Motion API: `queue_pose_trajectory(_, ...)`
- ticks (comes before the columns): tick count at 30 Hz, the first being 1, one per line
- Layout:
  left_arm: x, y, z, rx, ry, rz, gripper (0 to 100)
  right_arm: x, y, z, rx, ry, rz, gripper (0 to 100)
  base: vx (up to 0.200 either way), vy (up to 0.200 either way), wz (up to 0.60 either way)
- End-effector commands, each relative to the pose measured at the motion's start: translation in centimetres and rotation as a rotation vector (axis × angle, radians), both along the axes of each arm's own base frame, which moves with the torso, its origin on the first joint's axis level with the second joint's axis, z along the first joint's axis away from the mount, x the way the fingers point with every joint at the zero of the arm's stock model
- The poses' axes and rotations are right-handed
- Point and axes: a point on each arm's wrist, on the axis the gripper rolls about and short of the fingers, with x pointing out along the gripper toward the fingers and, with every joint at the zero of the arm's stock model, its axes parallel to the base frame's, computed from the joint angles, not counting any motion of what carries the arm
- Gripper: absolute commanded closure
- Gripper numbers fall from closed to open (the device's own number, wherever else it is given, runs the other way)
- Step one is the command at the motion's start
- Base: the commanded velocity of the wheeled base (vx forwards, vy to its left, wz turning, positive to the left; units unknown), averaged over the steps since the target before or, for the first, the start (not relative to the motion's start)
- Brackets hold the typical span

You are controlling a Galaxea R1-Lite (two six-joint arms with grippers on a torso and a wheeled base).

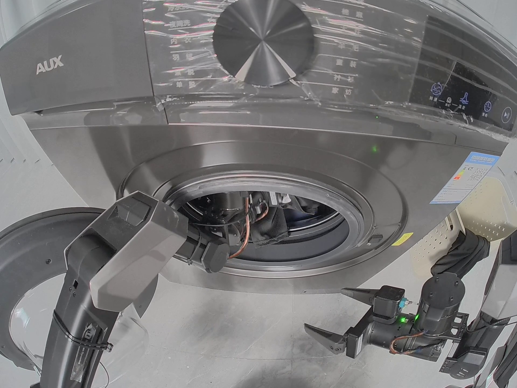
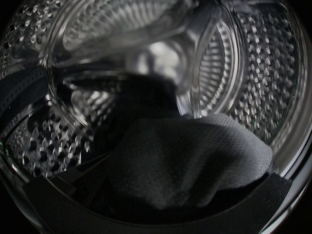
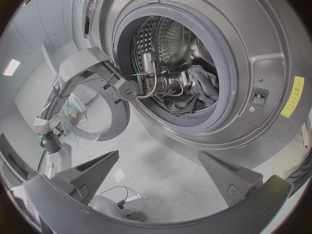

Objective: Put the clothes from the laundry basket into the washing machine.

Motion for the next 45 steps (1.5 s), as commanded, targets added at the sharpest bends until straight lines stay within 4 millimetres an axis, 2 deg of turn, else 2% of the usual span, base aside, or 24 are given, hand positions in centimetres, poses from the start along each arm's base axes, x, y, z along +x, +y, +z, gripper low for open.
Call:
queue_pose_trajectory(1, -3.2, 0.8, -0.2, 0.099, 0.146, -0.072, 0, 0.0, 0.1, -0.1, -0.003, 0.004, 0.003, 0, 0.000, 0.000, 0.00)
queue_pose_trajectory(7, -3.2, 1.0, -1.9, 0.152, 0.186, -0.088, 0, -0.1, 0.1, -0.2, -0.006, 0.006, 0.005, 0, 0.000, 0.000, 0.00)
queue_pose_trajectory(8, -2.9, 1.1, -3.4, 0.195, 0.213, -0.088, 0, -0.1, 0.1, -0.2, -0.005, 0.005, 0.005, 0, 0.000, 0.000, 0.00)
queue_pose_trajectory(9, -2.8, 1.2, -3.7, 0.206, 0.213, -0.088, 0, -0.1, 0.1, -0.2, -0.006, 0.006, 0.005, 0, 0.000, 0.000, 0.00)
queue_pose_trajectory(10, -2.8, 1.1, -3.8, 0.207, 0.214, -0.088, 100, -0.1, 0.1, -0.2, -0.006, 0.006, 0.005, 0, 0.000, 0.000, 0.00)
queue_pose_trajectory(15, -1.6, 0.7, -3.6, 0.190, 0.182, -0.082, 100, -0.1, 0.1, -0.2, -0.006, 0.006, 0.005, 0, 0.000, 0.000, 0.00)
queue_pose_trajectory(23, 1.7, 0.8, -1.2, 0.073, 0.074, 0.000, 100, 0.1, 0.3, -0.1, 0.001, -0.001, 0.005, 0, 0.000, 0.000, 0.00)
queue_pose_trajectory(26, 3.5, 1.2, 0.9, -0.030, -0.014, 0.058, 100, 0.2, 0.4, 0.0, 0.004, -0.004, 0.006, 0, 0.000, 0.000, 0.00)
queue_pose_trajectory(30, 3.9, 1.1, 2.5, -0.084, -0.080, 0.060, 100, 0.2, 0.4, -0.1, 0.004, -0.004, 0.005, 0, 0.000, 0.000, 0.00)
queue_pose_trajectory(36, 3.7, 0.4, 3.2, -0.121, -0.138, 0.045, 100, 0.2, 0.4, -0.1, 0.004, -0.004, 0.005, 0, 0.000, 0.000, 0.00)
queue_pose_trajectory(42, 3.5, 0.0, 0.9, -0.079, -0.084, 0.041, 100, 0.2, 0.3, -0.1, 0.004, -0.002, 0.005, 0, 0.000, 0.000, 0.00)
queue_pose_trajectory(43, 3.1, -0.2, 0.6, -0.068, -0.071, 0.035, 0, 0.2, 0.3, -0.1, 0.004, -0.002, 0.006, 0, 0.000, 0.000, 0.00)
queue_pose_trajectory(45, 2.1, -0.4, 0.8, -0.049, -0.041, 0.024, 0, 0.3, 0.3, -0.1, 0.004, -0.002, 0.005, 0, 0.000, 0.000, 0.00)
